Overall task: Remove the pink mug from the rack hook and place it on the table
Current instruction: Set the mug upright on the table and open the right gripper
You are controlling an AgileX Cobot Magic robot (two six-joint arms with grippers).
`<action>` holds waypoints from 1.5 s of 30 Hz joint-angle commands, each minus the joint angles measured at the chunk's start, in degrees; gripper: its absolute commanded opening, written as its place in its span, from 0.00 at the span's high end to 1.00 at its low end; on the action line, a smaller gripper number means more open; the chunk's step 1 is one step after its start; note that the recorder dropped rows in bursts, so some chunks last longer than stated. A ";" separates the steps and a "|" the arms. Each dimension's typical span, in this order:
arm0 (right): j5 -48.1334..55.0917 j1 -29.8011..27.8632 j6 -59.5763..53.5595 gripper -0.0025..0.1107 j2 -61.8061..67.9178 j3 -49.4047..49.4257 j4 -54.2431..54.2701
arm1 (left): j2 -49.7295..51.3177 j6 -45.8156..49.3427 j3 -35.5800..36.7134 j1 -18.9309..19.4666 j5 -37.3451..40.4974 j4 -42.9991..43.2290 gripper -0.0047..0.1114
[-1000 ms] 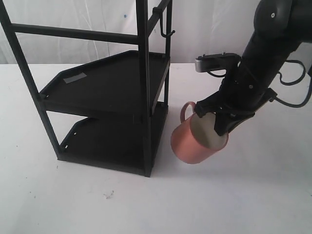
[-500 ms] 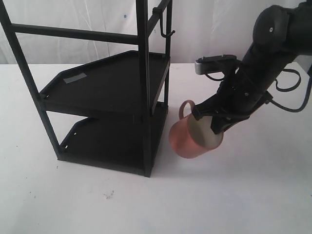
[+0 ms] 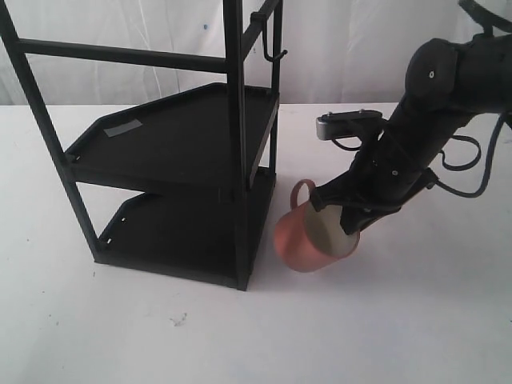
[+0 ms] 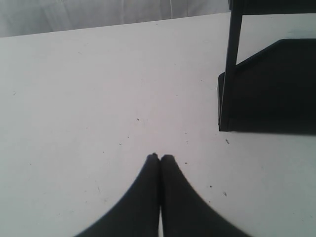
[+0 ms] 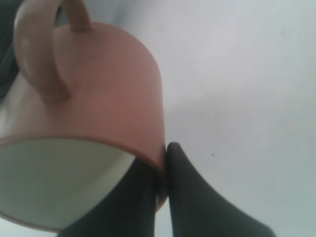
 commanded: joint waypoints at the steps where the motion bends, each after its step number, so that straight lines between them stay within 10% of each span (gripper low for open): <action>1: -0.63 0.00 -1.07 0.98 1.16 0.20 0.78 | 0.09 -0.28 0.19 -0.36 -0.03 0.10 0.96; 26: -2.58 0.00 -1.83 0.98 2.75 0.20 0.90 | 0.09 -0.28 0.19 -0.36 -0.03 0.10 0.96; 35: -3.32 0.00 -1.83 0.77 2.75 0.20 0.90 | 0.09 -0.28 0.19 -0.36 -0.03 0.10 0.96; 45: -3.79 -0.12 -1.83 0.75 2.75 0.00 0.67 | 0.09 -0.28 0.19 -0.36 -0.03 0.10 0.96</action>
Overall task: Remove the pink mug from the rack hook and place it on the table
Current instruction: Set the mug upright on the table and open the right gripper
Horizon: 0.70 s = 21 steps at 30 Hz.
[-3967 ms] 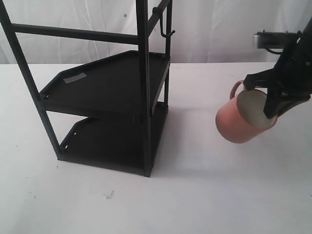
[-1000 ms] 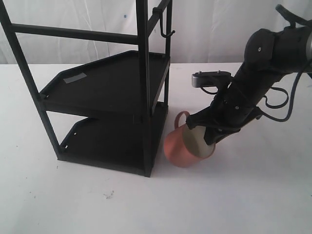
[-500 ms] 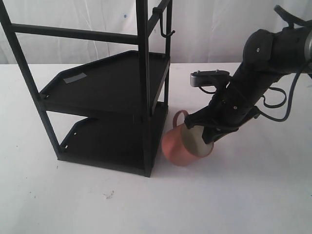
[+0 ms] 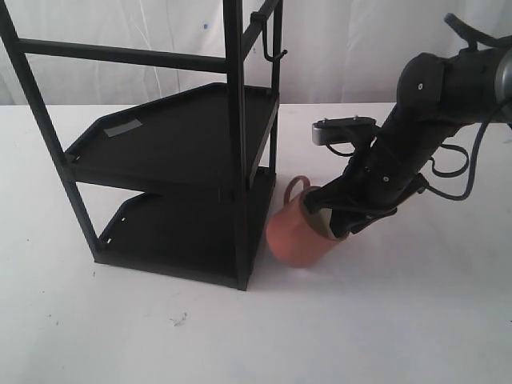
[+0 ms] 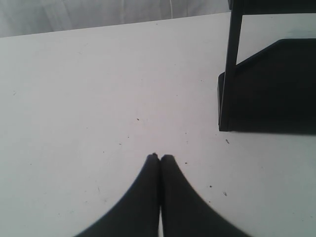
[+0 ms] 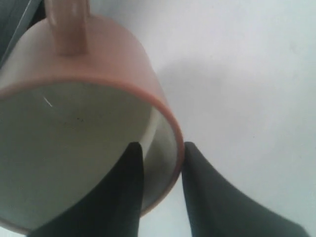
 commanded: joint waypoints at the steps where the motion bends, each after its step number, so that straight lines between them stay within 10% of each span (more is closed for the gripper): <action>1: -0.63 -0.12 -0.72 0.75 -0.29 0.00 -0.60 | 0.09 -0.28 0.19 -0.36 -0.03 0.10 0.96; 21: -1.70 -0.12 -0.41 0.58 -1.95 -0.04 0.18 | 0.09 -0.28 0.19 -0.36 -0.03 0.10 0.96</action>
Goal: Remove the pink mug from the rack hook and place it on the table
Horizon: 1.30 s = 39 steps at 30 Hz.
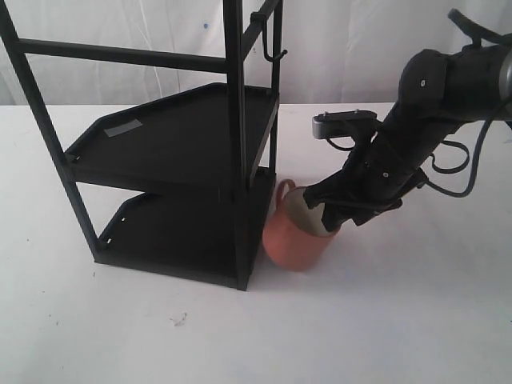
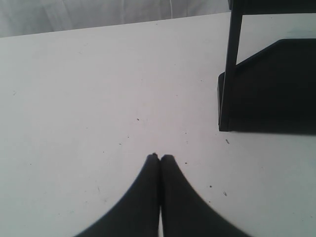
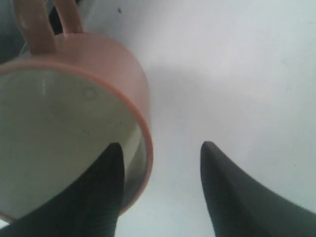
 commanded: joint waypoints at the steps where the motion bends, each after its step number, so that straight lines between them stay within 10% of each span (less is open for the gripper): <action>1: -0.24 -0.12 -0.41 0.58 -1.54 -0.04 0.10 | 0.09 -0.28 0.19 -0.36 -0.03 0.10 0.96; 24: 1.68 -0.86 -1.07 0.59 -11.31 -3.50 -2.05 | 0.09 -0.28 0.19 -0.36 -0.03 0.10 0.96; 32: 10.74 -11.62 11.00 0.80 -13.42 -3.89 -20.45 | 0.09 -0.28 0.19 -0.36 -0.03 0.10 0.96; 39: 14.24 -19.47 5.23 0.98 -14.13 5.02 -8.13 | 0.09 -0.28 0.19 -0.36 -0.03 0.10 0.96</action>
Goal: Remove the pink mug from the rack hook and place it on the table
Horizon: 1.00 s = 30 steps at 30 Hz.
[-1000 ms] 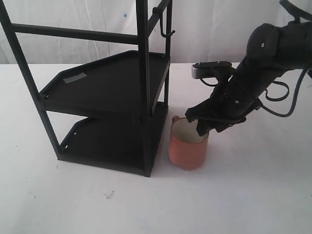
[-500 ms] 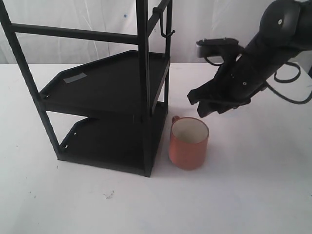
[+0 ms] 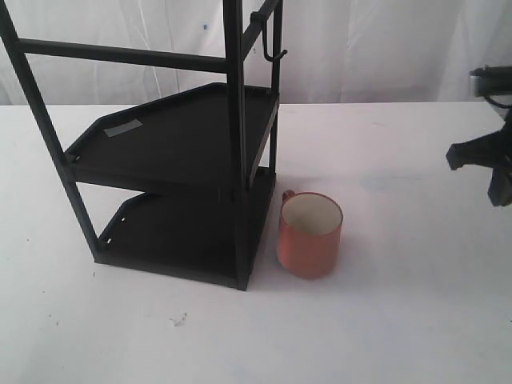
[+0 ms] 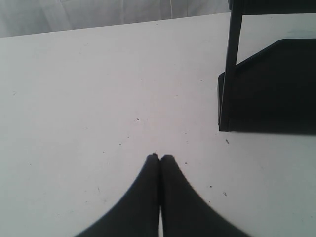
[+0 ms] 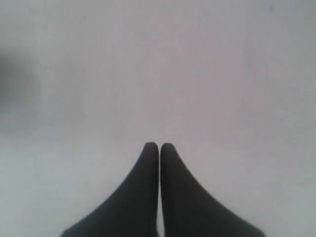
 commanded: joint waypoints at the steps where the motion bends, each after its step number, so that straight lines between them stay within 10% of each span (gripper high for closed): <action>1: 0.32 -0.66 -5.25 0.98 -0.49 4.81 7.46 | 0.09 -0.28 0.19 -0.36 -0.03 0.10 0.96; 15: -35.41 1.06 -8.61 0.98 -41.15 18.20 16.73 | 0.09 -0.28 0.19 -0.36 -0.03 0.10 0.96; 30: -40.61 6.36 -9.64 0.98 -76.01 30.71 14.43 | 0.09 -0.28 0.19 -0.36 -0.03 0.10 0.96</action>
